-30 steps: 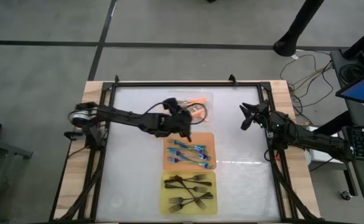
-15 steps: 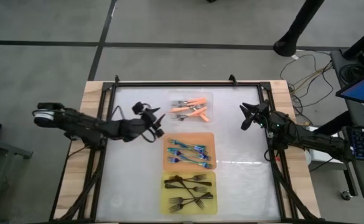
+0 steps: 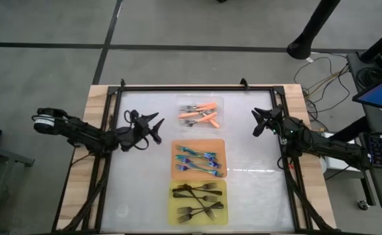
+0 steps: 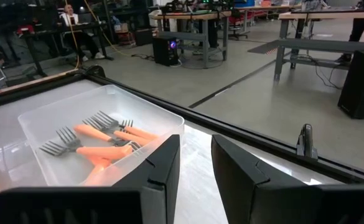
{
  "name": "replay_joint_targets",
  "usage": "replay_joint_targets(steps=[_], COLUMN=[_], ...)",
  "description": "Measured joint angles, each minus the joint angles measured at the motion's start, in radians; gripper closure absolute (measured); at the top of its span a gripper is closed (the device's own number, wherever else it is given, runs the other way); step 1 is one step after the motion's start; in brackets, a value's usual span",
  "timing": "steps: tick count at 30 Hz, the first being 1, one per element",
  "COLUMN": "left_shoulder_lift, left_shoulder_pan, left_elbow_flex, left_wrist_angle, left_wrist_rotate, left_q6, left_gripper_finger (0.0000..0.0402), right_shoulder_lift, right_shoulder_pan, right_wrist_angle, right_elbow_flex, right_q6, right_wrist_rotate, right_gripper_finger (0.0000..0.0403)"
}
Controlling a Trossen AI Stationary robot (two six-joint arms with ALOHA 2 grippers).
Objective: Sort silverware by color (type)
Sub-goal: Return to Home Position
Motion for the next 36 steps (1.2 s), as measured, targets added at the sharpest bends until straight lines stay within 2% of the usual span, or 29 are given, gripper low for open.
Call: replay_joint_targets(steps=[5,8,17,27,32,36], left_shoulder_lift=[-0.001,-0.049,-0.375,-0.726,-0.912,-0.993], left_shoulder_pan=[0.0,0.0,0.002,0.003,0.003,0.003], left_elbow_flex=[0.0,-0.012,-0.146,-0.146,-0.146,-0.146], left_wrist_angle=[0.001,-0.07,-0.149,-0.596,-0.716,-0.764], left_wrist_rotate=[0.001,0.002,-0.002,0.003,0.002,0.002], left_q6=[0.069,0.138,0.115,0.067,0.075,0.075], left_gripper_finger=[0.0244,0.0244,0.0244,0.0244,0.0244,0.0244], right_shoulder_lift=[0.0,0.0,0.0,0.0,0.0,0.0], right_shoulder_pan=[0.0,0.0,0.0,0.0,0.0,0.0], right_wrist_angle=[0.0,0.0,0.0,0.0,0.0,0.0], right_elbow_flex=[0.0,0.0,0.0,0.0,0.0,0.0], right_q6=[0.0,0.0,0.0,0.0,0.0,0.0], right_wrist_rotate=[0.0,0.0,0.0,0.0,0.0,0.0], right_gripper_finger=[0.0319,0.0319,0.0319,0.0319,0.0319,0.0319])
